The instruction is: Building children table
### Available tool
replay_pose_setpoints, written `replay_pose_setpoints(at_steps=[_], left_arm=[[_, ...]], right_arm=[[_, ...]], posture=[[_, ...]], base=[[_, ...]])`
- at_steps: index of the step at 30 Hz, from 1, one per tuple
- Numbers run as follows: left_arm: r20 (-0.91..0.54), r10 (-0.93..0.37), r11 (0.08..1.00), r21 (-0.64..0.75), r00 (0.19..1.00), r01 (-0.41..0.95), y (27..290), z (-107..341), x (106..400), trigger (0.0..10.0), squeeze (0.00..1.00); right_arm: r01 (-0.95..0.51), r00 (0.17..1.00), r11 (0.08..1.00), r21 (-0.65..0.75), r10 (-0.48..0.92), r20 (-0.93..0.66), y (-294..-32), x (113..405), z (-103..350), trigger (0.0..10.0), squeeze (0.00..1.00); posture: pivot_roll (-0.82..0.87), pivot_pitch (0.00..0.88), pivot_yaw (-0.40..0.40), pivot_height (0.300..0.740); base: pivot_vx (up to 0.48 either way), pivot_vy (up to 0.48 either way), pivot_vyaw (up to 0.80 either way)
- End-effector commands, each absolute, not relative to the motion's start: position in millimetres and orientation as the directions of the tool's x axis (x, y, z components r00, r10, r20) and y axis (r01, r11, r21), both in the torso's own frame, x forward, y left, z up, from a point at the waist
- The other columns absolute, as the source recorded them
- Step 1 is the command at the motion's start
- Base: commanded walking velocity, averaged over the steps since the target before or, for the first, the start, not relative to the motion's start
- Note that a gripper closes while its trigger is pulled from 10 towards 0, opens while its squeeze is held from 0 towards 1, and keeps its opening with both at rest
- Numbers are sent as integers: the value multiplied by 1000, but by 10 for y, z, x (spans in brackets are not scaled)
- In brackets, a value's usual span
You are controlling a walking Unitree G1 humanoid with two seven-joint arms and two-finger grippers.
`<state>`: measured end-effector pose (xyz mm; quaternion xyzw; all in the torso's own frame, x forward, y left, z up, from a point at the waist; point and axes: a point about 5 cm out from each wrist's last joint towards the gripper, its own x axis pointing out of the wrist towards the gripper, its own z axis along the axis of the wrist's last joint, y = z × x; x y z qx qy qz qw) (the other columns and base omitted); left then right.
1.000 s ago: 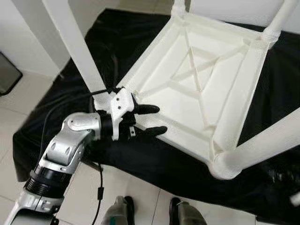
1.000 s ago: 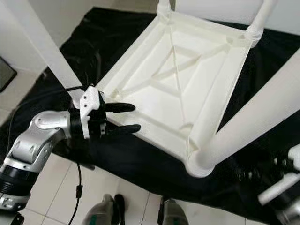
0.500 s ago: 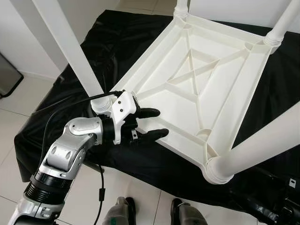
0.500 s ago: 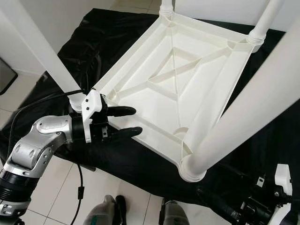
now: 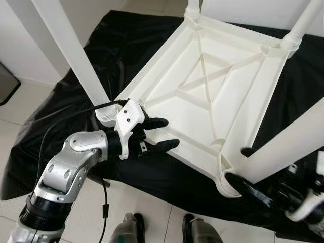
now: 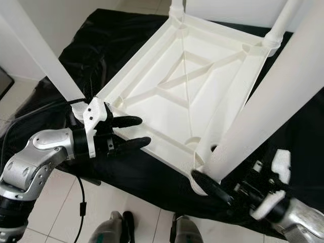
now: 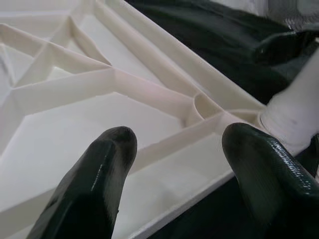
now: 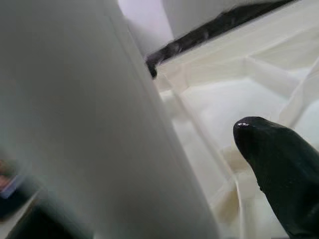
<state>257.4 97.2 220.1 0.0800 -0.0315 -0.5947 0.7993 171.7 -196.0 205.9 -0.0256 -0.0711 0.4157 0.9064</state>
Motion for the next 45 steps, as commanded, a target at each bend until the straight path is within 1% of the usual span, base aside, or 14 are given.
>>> replay_pose_setpoints(at_steps=[1,3,5,8,11,13,19,21,26,29,33,36,42,45], left_arm=[[-31,-956,286,126,292,950,969,2181,2513,10000,0],[-28,-957,285,116,290,951,960,2178,2504,10000,0],[-23,-953,297,105,301,949,913,2141,2465,10000,0],[-19,-949,312,98,315,945,876,2101,2457,10000,0],[-16,-949,310,98,313,946,862,2094,2454,10000,0],[-7,-950,312,84,314,946,833,2101,2466,10000,0],[29,-946,325,69,323,943,798,2121,2488,10000,0],[35,-945,328,65,326,943,790,2119,2486,10000,0],[37,-943,332,34,331,943,767,2097,2488,10000,0],[48,-938,344,21,342,939,767,2089,2507,10000,0],[49,-939,342,7,341,940,749,2068,2501,10000,0],[0,-942,334,101,336,937,674,1961,2471,10000,0],[-10,-934,355,91,357,930,612,1850,2501,10000,0],[-6,-927,373,93,375,923,574,1817,2494,10000,0]], right_arm=[[-731,664,673,-113,739,114,-1914,1791,2019,10000,0],[-722,672,683,-110,731,119,-1921,1816,2019,10000,0],[-680,708,723,-123,691,144,-1959,1938,2023,10000,0],[-645,735,750,-148,661,148,-1993,2039,2017,10000,0],[-634,743,759,-147,651,154,-1996,2079,2016,10000,0],[-605,764,783,-148,622,169,-1975,2189,2000,10000,0],[-537,808,831,-142,556,195,-2020,2283,1989,10000,0],[-537,810,832,-138,555,191,-2030,2278,1981,10000,0],[-592,776,799,-108,601,192,-2092,2114,2018,10000,0],[-597,770,792,-124,610,189,-2099,2102,2042,10000,0],[-599,765,784,-160,620,173,-2099,2108,2044,10000,0],[-605,758,769,-206,635,147,-2092,2168,2027,10000,0],[-629,743,752,-195,656,134,-2078,2227,2013,10000,0],[-640,734,740,-208,669,119,-2074,2246,1998,10000,0]], posture=[[49,229,21,740],[49,229,21,740],[54,223,7,740],[56,224,-3,740],[52,223,-7,740],[42,222,-20,740],[37,216,-25,740],[37,213,-24,740],[28,204,-4,740],[22,203,4,740],[20,201,4,740],[23,199,-3,740],[54,200,-55,740],[55,201,-56,740]], base=[[0,0,0],[0,0,0],[0,0,0],[0,0,0],[0,0,0],[0,0,0],[0,0,0],[0,0,0],[0,0,0],[0,0,0],[0,0,0],[0,0,0],[0,0,0],[0,0,0]])
